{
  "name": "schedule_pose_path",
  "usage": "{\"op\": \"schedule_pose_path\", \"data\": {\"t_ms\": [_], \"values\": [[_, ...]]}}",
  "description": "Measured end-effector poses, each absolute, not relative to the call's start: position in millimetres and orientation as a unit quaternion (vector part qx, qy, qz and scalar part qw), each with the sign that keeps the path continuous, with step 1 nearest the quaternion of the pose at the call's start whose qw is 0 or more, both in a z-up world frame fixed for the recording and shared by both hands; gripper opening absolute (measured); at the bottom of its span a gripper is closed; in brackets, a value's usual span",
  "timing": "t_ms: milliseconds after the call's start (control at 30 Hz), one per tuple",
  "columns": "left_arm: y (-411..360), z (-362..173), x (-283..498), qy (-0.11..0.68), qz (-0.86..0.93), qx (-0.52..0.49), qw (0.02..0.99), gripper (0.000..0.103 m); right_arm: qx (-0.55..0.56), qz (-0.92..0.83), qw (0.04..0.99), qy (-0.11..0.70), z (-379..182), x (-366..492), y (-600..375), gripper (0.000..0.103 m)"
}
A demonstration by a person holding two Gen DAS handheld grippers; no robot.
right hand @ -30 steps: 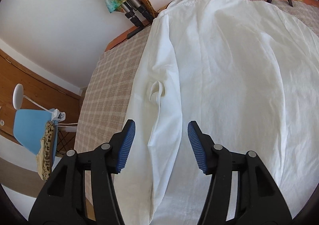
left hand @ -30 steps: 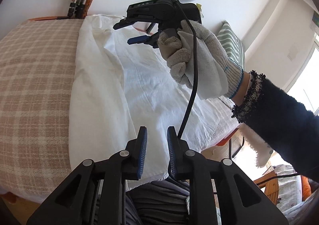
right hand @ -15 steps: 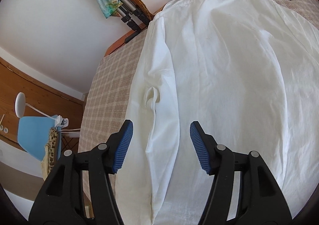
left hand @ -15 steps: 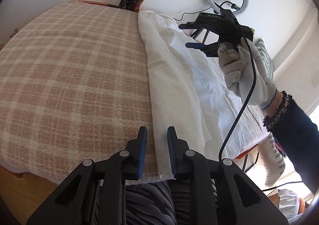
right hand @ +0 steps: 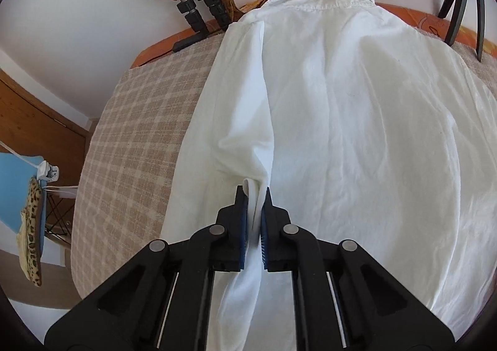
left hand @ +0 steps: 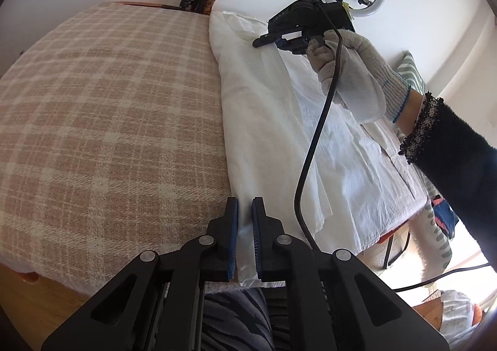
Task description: Fold small clothes
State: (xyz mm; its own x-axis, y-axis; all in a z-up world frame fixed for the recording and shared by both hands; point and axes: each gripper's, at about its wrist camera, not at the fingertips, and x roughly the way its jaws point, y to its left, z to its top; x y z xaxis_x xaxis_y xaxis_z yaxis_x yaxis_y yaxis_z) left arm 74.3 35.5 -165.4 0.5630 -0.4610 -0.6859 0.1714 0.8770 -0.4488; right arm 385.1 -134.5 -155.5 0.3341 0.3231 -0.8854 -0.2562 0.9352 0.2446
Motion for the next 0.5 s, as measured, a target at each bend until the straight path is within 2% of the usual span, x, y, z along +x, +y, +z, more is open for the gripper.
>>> {"op": "schedule_pose_path", "data": {"t_ms": [100,167,200,267,300,500], "values": [[32.9,-167.3,69.6,0.432,-0.178,-0.156,0.87,0.006,0.034,0.167,0.808,0.564,-167.9,392.4,-142.6,0.008],[34.3,-165.6,66.9,0.433,-0.178,-0.155,0.87,0.006,0.029,0.171,0.811,0.559,-168.4,389.8,-143.5,0.012],[35.8,-164.3,65.8,0.433,-0.178,-0.157,0.869,0.006,0.031,0.173,0.809,0.561,-167.9,389.0,-144.8,0.016],[39.7,-160.2,63.4,0.434,-0.177,-0.162,0.869,0.006,0.023,0.166,0.811,0.561,-162.2,386.0,-148.7,0.037],[41.4,-157.2,62.6,0.433,-0.178,-0.163,0.869,0.006,0.022,0.165,0.817,0.553,-155.7,381.5,-152.4,0.04],[50.6,-136.3,68.1,0.402,-0.182,-0.163,0.883,0.006,0.05,0.247,0.838,0.484,-111.6,337.1,-162.1,0.042]]}}
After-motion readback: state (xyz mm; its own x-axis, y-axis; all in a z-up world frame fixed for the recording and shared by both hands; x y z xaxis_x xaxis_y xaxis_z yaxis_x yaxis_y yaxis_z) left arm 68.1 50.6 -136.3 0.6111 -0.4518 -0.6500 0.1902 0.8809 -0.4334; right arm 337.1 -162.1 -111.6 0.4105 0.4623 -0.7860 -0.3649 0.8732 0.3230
